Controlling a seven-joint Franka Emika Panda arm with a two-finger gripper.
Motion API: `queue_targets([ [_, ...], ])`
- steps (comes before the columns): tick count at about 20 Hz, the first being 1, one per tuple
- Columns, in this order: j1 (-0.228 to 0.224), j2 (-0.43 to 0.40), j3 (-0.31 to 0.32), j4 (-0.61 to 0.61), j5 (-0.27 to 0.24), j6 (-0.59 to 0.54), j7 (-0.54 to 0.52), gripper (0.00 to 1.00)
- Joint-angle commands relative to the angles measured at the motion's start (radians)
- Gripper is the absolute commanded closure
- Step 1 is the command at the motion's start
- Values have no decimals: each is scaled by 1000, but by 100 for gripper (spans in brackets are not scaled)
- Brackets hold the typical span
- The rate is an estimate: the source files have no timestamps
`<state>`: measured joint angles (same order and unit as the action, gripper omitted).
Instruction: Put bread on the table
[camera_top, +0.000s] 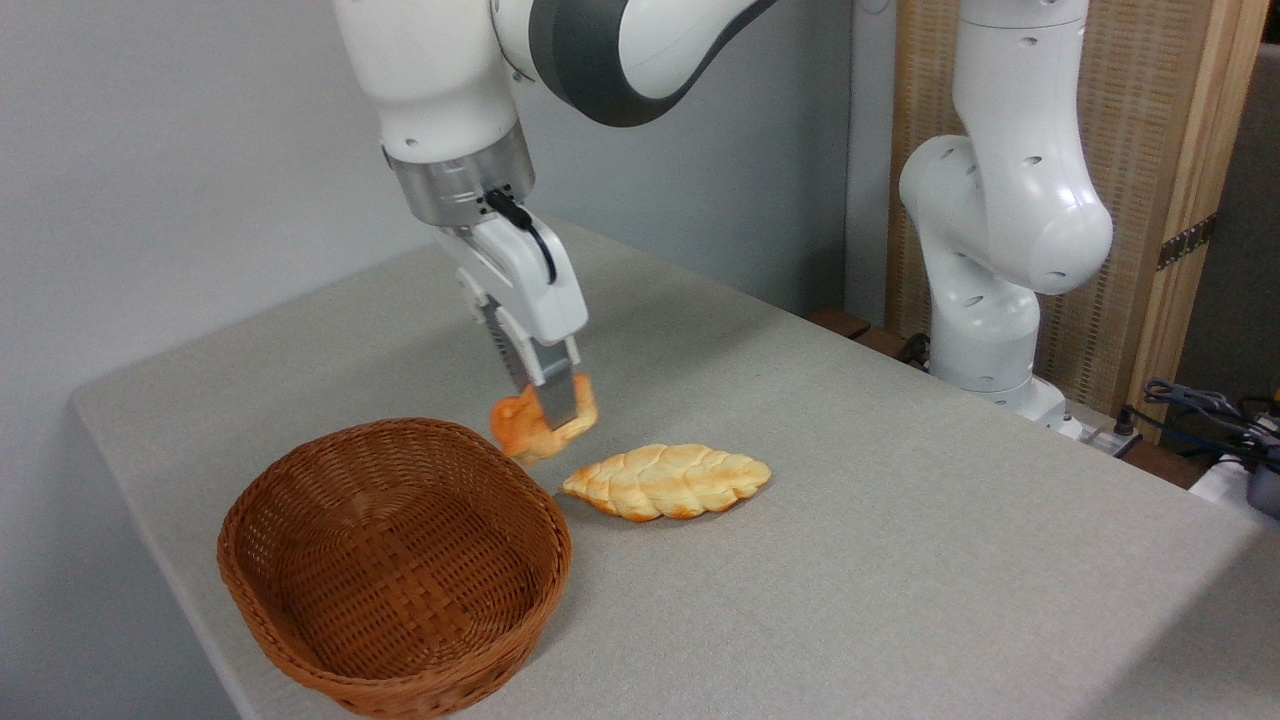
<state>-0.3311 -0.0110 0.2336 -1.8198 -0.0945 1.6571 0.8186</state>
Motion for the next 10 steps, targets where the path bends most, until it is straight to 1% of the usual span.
queue_targets([
  [1,-17,-10,-4,-27,-7,-63,8,41],
  [2,-20,-10,-5,-36,-7,-63,7,24],
  [3,-31,-9,-11,-48,-7,-63,8,12],
  [5,-52,0,-20,-71,-2,-63,10,2],
  [7,-78,13,-28,-88,7,-60,8,0],
  [10,-83,22,-31,-87,9,-54,8,0],
])
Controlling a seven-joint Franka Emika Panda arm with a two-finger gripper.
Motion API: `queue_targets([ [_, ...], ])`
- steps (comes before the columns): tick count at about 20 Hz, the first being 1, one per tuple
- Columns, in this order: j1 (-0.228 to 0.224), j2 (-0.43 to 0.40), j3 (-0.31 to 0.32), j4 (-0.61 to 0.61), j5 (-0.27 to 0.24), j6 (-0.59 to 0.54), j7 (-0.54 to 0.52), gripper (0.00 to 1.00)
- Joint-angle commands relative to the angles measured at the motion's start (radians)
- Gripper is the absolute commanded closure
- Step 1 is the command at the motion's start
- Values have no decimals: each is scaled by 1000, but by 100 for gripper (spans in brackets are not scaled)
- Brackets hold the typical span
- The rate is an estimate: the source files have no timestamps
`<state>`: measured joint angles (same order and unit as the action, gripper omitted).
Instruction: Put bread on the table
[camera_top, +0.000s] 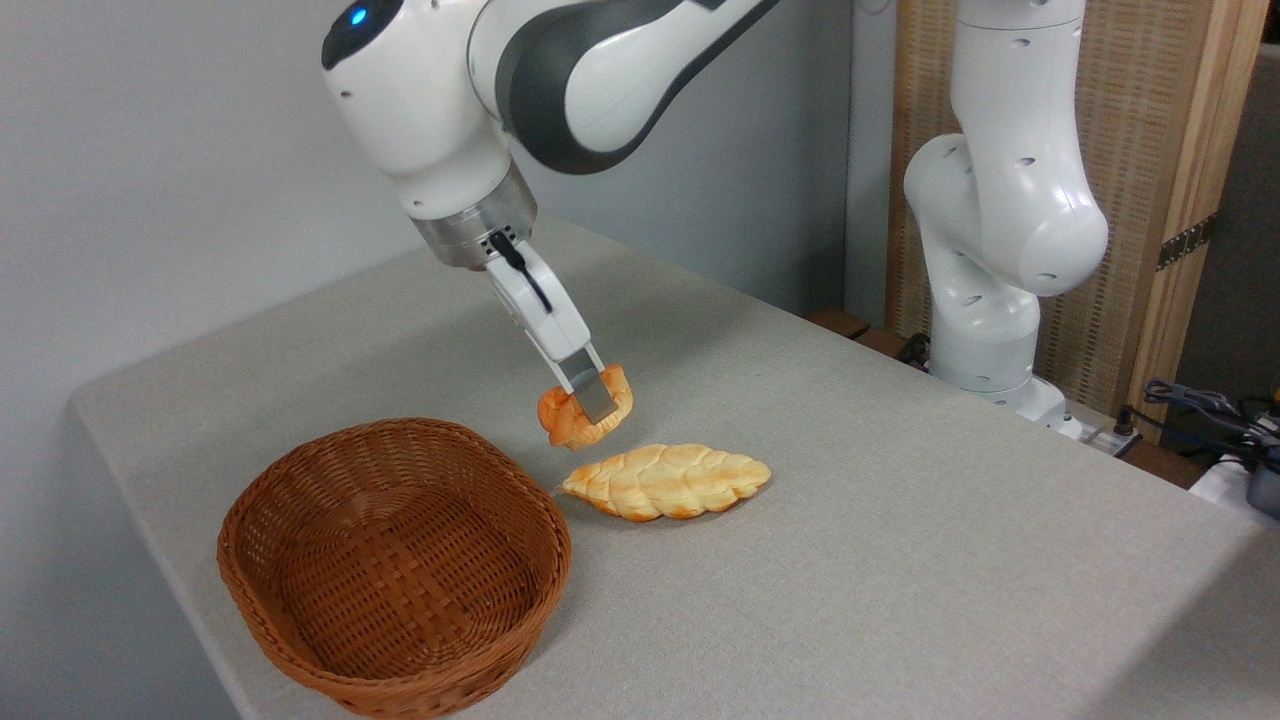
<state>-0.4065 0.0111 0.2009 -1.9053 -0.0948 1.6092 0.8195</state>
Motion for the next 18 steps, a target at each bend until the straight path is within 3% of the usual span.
queue_targets([
  [1,-8,1,2,-1,10,-6,9,0],
  [18,5,1,14,51,12,46,6,0],
])
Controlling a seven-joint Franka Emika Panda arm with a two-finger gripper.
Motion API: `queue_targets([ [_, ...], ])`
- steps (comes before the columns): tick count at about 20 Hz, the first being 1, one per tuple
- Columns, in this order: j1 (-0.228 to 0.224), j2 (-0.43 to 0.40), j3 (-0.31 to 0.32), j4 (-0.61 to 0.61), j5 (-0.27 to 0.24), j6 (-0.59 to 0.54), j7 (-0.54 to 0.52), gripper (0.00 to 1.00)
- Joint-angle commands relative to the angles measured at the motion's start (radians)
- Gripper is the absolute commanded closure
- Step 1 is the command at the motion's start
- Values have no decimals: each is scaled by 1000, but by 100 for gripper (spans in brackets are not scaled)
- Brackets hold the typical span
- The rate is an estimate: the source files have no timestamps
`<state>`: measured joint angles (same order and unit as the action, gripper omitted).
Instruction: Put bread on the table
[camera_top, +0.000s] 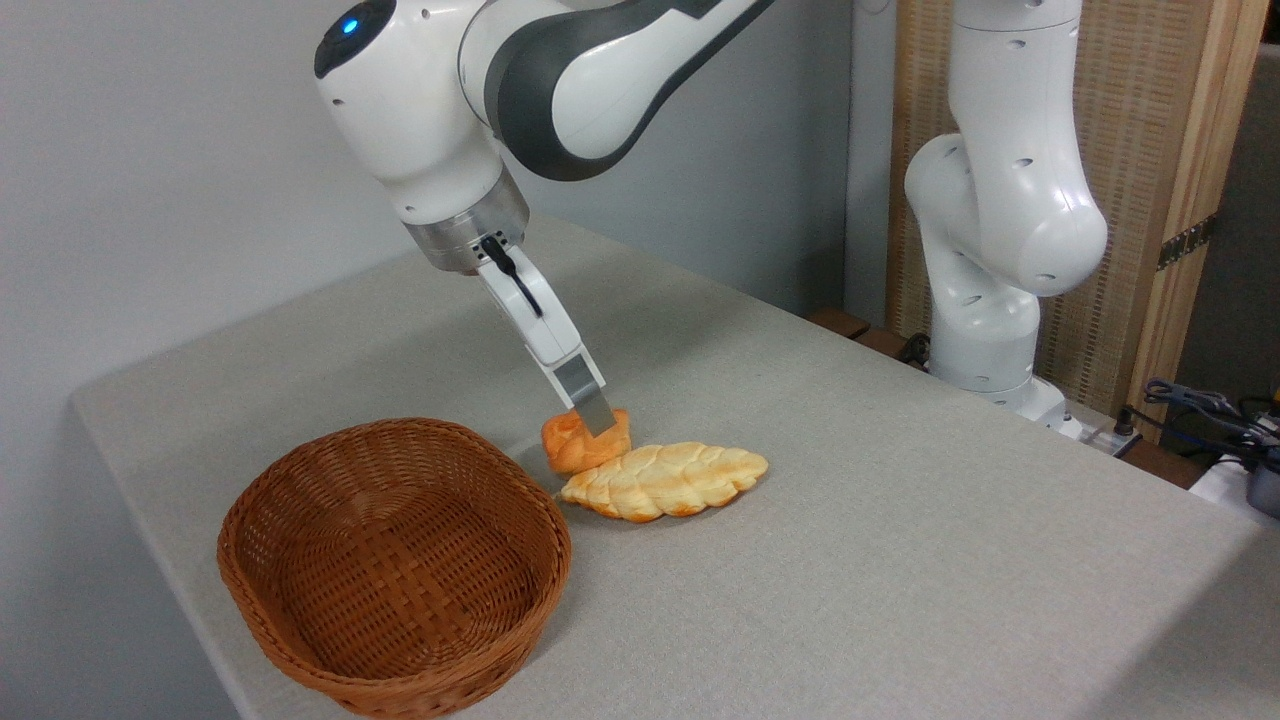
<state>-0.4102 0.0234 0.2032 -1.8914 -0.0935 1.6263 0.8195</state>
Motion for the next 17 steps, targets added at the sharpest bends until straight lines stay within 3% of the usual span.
queue_targets([
  [1,10,-14,15,44,12,58,6,0],
  [5,18,-20,56,66,12,168,-2,0],
  [9,16,-20,85,90,95,172,-6,0],
  [17,16,-19,85,109,90,175,-8,0],
])
